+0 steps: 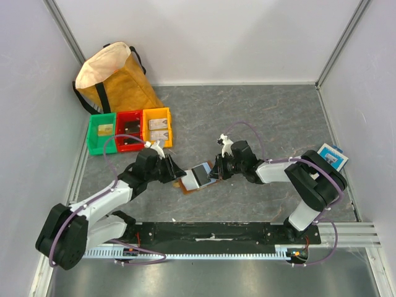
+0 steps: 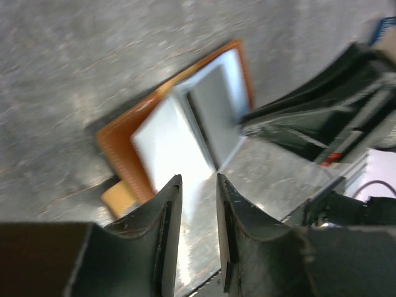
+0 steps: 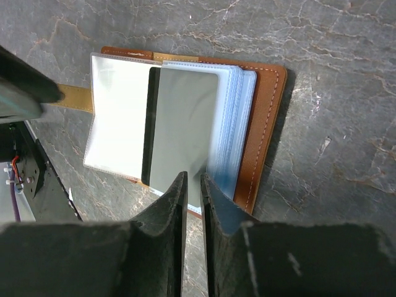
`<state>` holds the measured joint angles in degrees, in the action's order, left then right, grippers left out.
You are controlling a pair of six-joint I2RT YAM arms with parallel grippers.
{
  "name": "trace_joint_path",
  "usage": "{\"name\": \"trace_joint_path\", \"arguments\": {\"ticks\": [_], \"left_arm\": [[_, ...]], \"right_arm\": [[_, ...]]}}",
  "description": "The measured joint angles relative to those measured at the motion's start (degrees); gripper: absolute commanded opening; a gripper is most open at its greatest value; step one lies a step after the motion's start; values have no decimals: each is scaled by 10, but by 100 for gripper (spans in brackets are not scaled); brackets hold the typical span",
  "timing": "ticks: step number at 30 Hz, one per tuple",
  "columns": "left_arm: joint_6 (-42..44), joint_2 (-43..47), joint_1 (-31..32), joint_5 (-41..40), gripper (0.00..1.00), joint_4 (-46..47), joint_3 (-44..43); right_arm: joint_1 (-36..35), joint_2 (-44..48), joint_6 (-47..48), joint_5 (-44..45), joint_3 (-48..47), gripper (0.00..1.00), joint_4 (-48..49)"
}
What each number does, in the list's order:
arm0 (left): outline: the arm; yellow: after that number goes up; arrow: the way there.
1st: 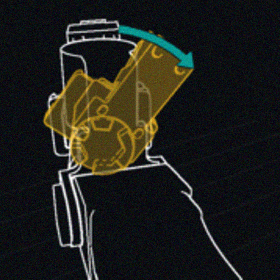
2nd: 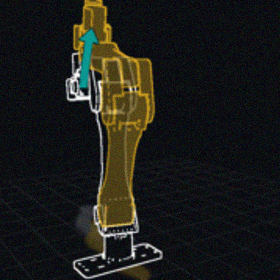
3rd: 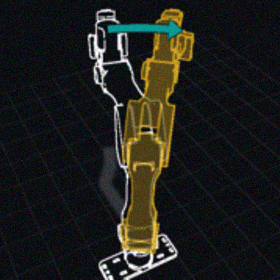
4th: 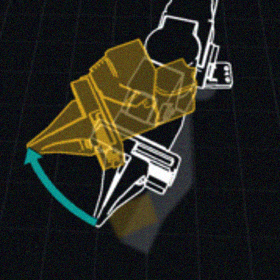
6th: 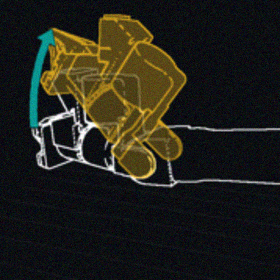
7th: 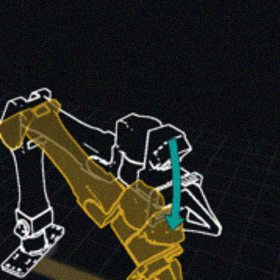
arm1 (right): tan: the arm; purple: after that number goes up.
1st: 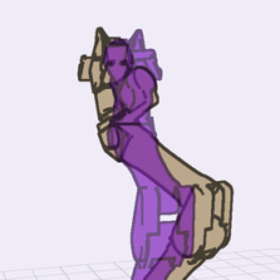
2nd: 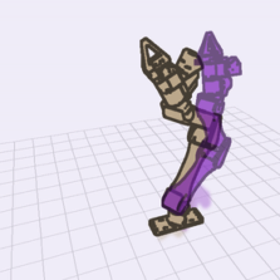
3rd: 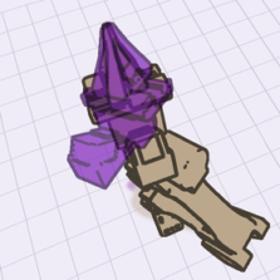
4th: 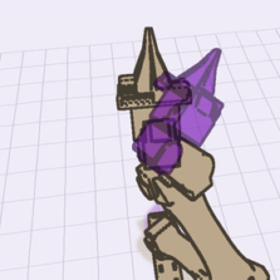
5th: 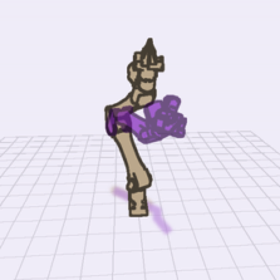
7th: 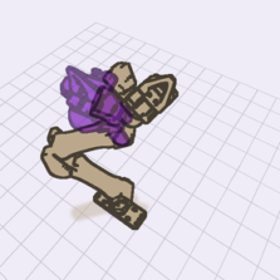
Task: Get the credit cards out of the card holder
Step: Remove the credit card from the card holder.
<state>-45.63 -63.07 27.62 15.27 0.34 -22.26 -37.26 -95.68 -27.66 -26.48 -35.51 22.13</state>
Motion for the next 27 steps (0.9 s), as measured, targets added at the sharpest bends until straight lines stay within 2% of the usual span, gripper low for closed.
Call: {"name": "trace_joint_path", "arguments": {"ticks": [4, 8, 16, 27], "left_arm": [[-6, 34, 11, 0, 42, -1, -31], [-16, 24, 20, 1, 42, 12, -46], [-52, -87, 39, 0, 42, 87, -39], [-101, -176, 49, -12, 41, 191, -8]], "right_arm": [[0, 1, -2, 0, 8, 19, 12], [0, 1, -5, 0, 15, 18, 26], [0, 1, -10, 2, 24, 17, 42], [0, 1, -13, 4, 25, 17, 45]]}}
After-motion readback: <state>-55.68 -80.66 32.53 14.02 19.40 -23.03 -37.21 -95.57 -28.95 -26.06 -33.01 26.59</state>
